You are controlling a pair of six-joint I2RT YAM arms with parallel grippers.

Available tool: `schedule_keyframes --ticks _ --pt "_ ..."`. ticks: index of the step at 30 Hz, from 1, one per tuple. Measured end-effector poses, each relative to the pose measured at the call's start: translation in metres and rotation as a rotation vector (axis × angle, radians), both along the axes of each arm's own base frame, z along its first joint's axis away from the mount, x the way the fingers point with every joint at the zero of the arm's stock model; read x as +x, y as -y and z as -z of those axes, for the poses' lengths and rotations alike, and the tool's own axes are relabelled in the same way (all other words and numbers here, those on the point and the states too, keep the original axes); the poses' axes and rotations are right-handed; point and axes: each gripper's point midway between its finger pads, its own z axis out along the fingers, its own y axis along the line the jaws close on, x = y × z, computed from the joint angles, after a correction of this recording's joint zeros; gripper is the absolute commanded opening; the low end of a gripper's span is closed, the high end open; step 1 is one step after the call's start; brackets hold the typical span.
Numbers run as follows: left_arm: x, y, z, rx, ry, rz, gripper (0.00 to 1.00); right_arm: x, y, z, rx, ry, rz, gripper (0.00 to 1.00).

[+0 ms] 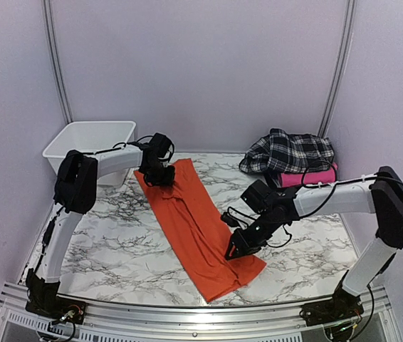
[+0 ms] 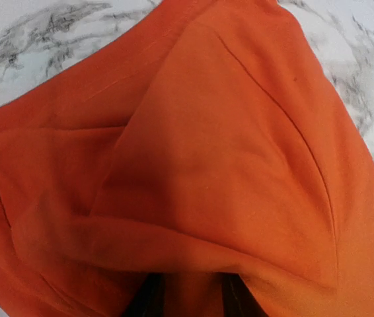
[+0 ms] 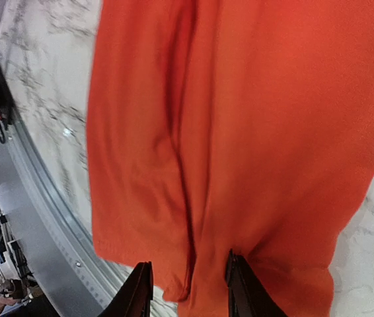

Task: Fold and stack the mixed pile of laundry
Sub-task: Rotate the rectangle-folded T-shirt at the center of the board.

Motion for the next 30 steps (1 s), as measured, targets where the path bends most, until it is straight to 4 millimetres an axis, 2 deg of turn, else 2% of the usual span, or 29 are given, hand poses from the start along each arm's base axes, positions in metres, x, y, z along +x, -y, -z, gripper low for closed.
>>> schedule_keyframes --ticks 3,5,7,10,12,17,19,22,25,27,30 --pt "0.04 -0.004 -0.005 -0.057 0.057 -0.03 0.41 0.016 -0.027 -0.034 0.085 0.056 -0.016 0.35" --pt "0.053 -0.012 -0.008 -0.088 0.069 -0.05 0.42 0.026 -0.038 -0.054 0.123 0.102 -0.018 0.34" --pt "0.06 -0.022 -0.015 -0.103 0.081 -0.065 0.43 0.03 -0.039 -0.062 0.133 0.131 -0.022 0.3" --pt "0.061 -0.025 -0.032 -0.118 0.102 -0.062 0.43 0.027 -0.034 -0.055 0.111 0.126 -0.032 0.25" --pt "0.046 -0.021 -0.047 -0.122 0.101 -0.044 0.42 0.025 -0.03 -0.046 0.085 0.116 -0.036 0.23" --pt "-0.011 -0.001 -0.098 -0.136 0.118 0.031 0.41 0.023 -0.019 -0.009 -0.015 0.089 -0.038 0.18" --pt "-0.036 0.007 -0.105 -0.136 0.112 0.064 0.41 0.019 -0.012 0.006 -0.051 0.068 -0.039 0.17" --pt "-0.067 0.018 -0.089 -0.119 0.067 0.101 0.4 0.007 -0.005 0.024 -0.094 0.03 -0.05 0.16" --pt "-0.093 0.025 -0.053 -0.072 -0.009 0.122 0.41 -0.009 -0.015 0.024 -0.076 0.022 -0.099 0.16" --pt "-0.104 0.026 -0.034 -0.041 -0.045 0.128 0.41 -0.027 -0.027 0.024 -0.055 0.017 -0.155 0.16" --pt "-0.108 0.029 -0.022 -0.017 -0.06 0.132 0.41 -0.058 -0.042 0.023 -0.031 -0.009 -0.232 0.17"
